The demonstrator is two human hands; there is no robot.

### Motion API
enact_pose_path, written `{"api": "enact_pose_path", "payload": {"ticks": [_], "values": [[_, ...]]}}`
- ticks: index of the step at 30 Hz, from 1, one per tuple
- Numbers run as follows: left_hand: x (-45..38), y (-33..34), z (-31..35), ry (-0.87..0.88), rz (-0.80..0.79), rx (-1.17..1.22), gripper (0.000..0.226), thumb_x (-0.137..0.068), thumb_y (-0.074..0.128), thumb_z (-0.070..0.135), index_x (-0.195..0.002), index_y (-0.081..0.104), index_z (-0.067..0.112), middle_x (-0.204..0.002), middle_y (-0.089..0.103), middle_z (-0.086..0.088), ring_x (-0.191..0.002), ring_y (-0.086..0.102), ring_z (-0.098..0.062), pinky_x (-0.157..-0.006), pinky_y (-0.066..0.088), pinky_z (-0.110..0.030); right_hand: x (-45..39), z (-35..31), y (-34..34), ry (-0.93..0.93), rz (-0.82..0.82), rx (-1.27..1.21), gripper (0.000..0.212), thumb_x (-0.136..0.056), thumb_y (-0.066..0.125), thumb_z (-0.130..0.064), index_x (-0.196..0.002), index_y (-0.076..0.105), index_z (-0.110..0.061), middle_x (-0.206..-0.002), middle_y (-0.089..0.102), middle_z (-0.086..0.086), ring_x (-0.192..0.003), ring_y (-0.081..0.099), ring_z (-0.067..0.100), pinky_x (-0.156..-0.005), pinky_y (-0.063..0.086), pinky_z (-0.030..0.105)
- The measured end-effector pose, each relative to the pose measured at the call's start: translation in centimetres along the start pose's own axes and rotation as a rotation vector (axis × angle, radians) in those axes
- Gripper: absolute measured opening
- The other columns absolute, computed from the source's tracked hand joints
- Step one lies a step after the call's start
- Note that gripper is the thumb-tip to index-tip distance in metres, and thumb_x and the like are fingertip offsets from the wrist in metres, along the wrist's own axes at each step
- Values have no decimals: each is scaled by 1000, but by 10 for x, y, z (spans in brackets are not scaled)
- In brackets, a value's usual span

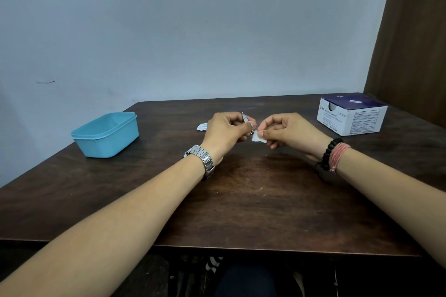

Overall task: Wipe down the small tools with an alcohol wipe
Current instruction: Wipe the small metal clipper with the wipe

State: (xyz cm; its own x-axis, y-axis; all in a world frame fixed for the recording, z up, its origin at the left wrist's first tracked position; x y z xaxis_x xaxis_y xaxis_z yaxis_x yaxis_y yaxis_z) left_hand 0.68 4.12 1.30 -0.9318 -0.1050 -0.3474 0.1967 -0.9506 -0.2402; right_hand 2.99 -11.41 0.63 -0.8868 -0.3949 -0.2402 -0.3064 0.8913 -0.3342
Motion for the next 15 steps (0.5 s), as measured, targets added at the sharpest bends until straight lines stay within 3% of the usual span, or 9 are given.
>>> {"api": "enact_pose_path", "payload": {"ticks": [3, 7, 15], "values": [[0, -1, 1, 6, 11, -40, 8, -83, 75, 15, -87, 76, 9, -67, 69, -6, -57, 62, -7, -65, 55, -21, 1, -3, -2, -51, 33, 158, 4, -84, 73, -16, -81, 72, -13, -66, 68, -3, -63, 60, 6, -62, 53, 22], [3, -2, 7, 66, 35, -162, 8, -83, 74, 18, -85, 76, 10, -72, 74, -7, -60, 66, -6, -66, 58, -20, 4, -11, -6, -108, 90, 406, 11, -81, 75, -32, -77, 76, -23, -64, 69, -13, -58, 58, -6, -60, 45, 12], [4, 0, 19, 173, 58, -287, 8, -80, 76, 20, -73, 73, 17, -73, 74, 2, -61, 68, -7, -69, 59, -30, 5, -6, 0, -3, 25, 200, 21, -83, 74, -28, -78, 77, -9, -59, 66, 1, -53, 56, 7, -54, 50, 20]]}}
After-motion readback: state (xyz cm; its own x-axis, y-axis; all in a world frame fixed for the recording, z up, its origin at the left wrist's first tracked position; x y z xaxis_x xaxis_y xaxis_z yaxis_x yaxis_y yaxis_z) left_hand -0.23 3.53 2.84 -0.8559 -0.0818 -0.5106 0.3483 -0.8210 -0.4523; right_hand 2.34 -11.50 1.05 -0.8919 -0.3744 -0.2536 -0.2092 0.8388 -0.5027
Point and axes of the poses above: each hand's wrist, its own x-axis away from the middle knuckle, its own y-axis out of the palm, z = x × y, the point moved 6 cm from there along -x, towards the middle knuckle
